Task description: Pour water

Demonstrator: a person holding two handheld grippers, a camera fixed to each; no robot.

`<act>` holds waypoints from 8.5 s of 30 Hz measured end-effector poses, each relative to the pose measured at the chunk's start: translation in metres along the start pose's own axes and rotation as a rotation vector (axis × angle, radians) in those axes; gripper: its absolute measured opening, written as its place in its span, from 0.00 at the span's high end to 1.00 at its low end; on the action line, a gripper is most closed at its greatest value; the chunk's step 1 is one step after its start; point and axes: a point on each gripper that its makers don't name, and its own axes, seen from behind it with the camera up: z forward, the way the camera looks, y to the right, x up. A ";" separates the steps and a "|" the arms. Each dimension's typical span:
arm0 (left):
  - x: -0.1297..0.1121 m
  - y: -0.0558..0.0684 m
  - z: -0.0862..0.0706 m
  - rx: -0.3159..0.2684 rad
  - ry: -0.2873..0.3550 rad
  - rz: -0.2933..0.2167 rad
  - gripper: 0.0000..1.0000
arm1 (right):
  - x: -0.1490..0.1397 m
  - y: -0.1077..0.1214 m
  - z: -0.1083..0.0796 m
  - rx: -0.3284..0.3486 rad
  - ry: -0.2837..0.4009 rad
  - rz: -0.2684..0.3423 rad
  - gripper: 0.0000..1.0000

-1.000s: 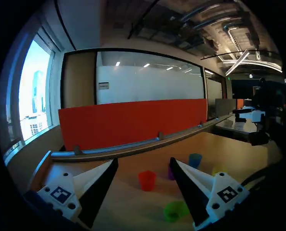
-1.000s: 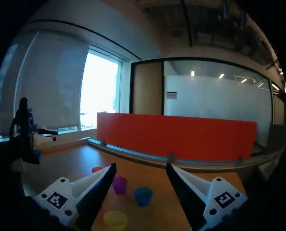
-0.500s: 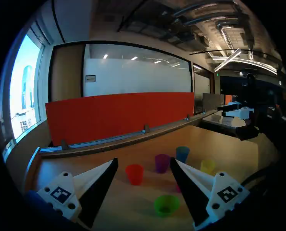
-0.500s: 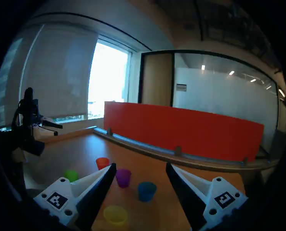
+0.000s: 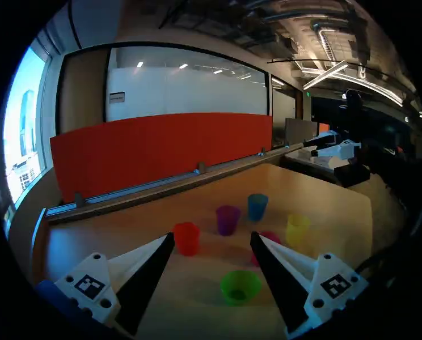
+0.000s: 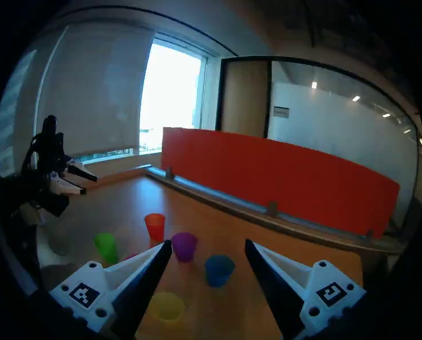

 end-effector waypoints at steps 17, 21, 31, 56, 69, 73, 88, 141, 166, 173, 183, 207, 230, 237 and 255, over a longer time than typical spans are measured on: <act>-0.045 0.013 0.016 -0.074 -0.079 0.028 0.00 | -0.032 0.012 0.038 0.037 -0.064 0.006 0.00; -0.055 0.019 0.018 -0.094 -0.093 0.030 0.00 | -0.041 0.016 0.047 0.044 -0.083 0.007 0.00; -0.088 0.029 0.024 -0.122 -0.159 0.042 0.00 | -0.063 0.016 0.071 0.071 -0.124 0.001 0.00; -0.159 0.056 0.038 -0.194 -0.298 0.058 0.00 | -0.103 0.024 0.105 0.095 -0.197 0.001 0.00; -0.173 0.063 0.061 -0.215 -0.305 0.065 0.00 | -0.114 0.026 0.115 0.096 -0.216 0.002 0.00; -0.174 0.063 0.069 -0.217 -0.298 0.064 0.00 | -0.118 0.028 0.117 0.095 -0.222 0.002 0.00; -0.171 0.065 0.085 -0.242 -0.274 0.063 0.14 | -0.127 0.035 0.123 0.089 -0.240 0.011 0.00; -0.141 0.050 0.077 -0.207 -0.208 0.034 0.14 | -0.189 0.040 0.186 0.101 -0.328 0.025 0.10; -0.081 0.050 0.070 -0.167 -0.083 0.014 0.15 | -0.087 0.015 0.138 0.102 -0.163 0.040 0.11; -0.056 0.054 0.062 -0.154 -0.040 0.021 0.15 | -0.058 -0.002 0.115 0.100 -0.113 0.038 0.11; -0.030 0.066 0.051 -0.142 0.008 0.044 0.15 | -0.031 -0.021 0.086 0.100 -0.046 0.022 0.11; 0.010 0.085 0.032 -0.145 0.129 0.039 0.14 | 0.013 -0.056 0.057 0.116 0.061 0.006 0.11; 0.024 0.106 0.034 -0.175 0.167 0.023 0.13 | 0.047 -0.086 0.049 0.165 0.192 -0.010 0.11; 0.026 0.109 0.036 -0.181 0.170 0.023 0.13 | 0.056 -0.091 0.049 0.173 0.234 -0.001 0.11; 0.024 0.114 0.041 -0.204 0.164 0.029 0.13 | 0.068 -0.095 0.054 0.192 0.277 0.009 0.11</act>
